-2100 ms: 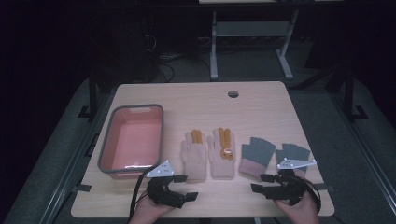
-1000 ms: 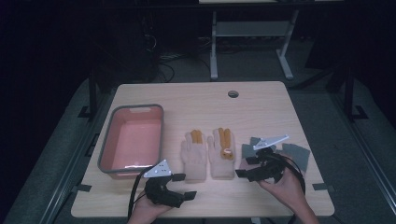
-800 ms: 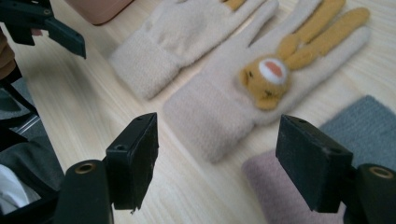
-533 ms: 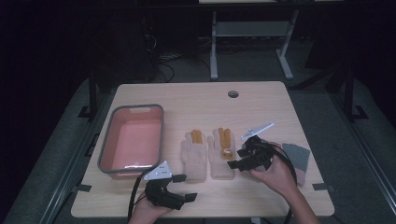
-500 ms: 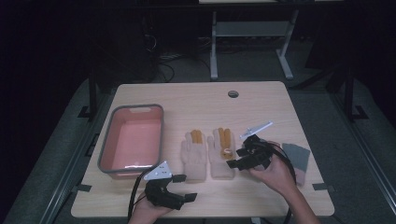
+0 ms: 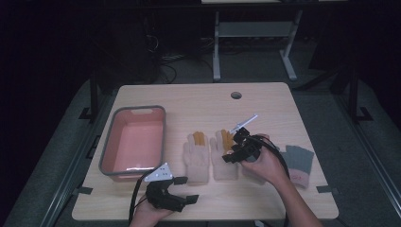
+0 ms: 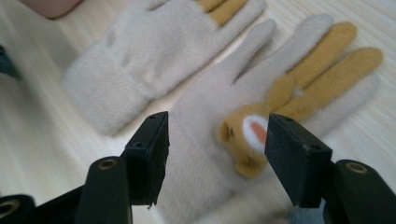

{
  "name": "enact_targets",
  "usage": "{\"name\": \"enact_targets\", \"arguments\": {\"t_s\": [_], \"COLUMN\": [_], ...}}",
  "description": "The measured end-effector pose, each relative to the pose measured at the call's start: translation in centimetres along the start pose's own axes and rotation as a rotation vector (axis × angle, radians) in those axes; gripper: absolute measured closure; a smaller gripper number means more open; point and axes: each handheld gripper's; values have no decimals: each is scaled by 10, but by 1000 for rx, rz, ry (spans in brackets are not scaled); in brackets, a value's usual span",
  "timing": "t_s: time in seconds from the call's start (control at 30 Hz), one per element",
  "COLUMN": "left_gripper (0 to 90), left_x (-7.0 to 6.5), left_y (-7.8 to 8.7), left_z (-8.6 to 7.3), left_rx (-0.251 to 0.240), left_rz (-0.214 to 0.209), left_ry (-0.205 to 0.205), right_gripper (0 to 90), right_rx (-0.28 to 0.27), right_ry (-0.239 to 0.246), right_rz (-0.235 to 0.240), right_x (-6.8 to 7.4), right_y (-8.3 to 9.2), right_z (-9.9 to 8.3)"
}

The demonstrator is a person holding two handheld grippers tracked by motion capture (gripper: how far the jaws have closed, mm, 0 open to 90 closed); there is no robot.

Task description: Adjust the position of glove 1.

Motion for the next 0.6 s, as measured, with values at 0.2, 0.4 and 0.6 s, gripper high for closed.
{"name": "enact_targets", "arguments": {"t_s": [0.2, 0.4, 0.6], "left_gripper": [178, 178, 177], "left_x": [-2, -2, -3], "left_y": [-1, -3, -4], "left_z": [0, -1, -1], "left_rx": [12, 17, 18], "left_rz": [5, -1, -4], "left_ry": [-13, -9, -9], "right_gripper": [417, 465, 514], "right_rx": [53, 86, 124], "right_ry": [-9, -26, -34], "right_rz": [-45, -69, -89], "right_x": [-4, -8, -12], "right_y": [-18, -26, -34], "right_z": [6, 9, 8]}}
Point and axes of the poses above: each handheld gripper's, and its own axes: y roughly backward along the jaws, z roughly out of its top, x roughly to its left
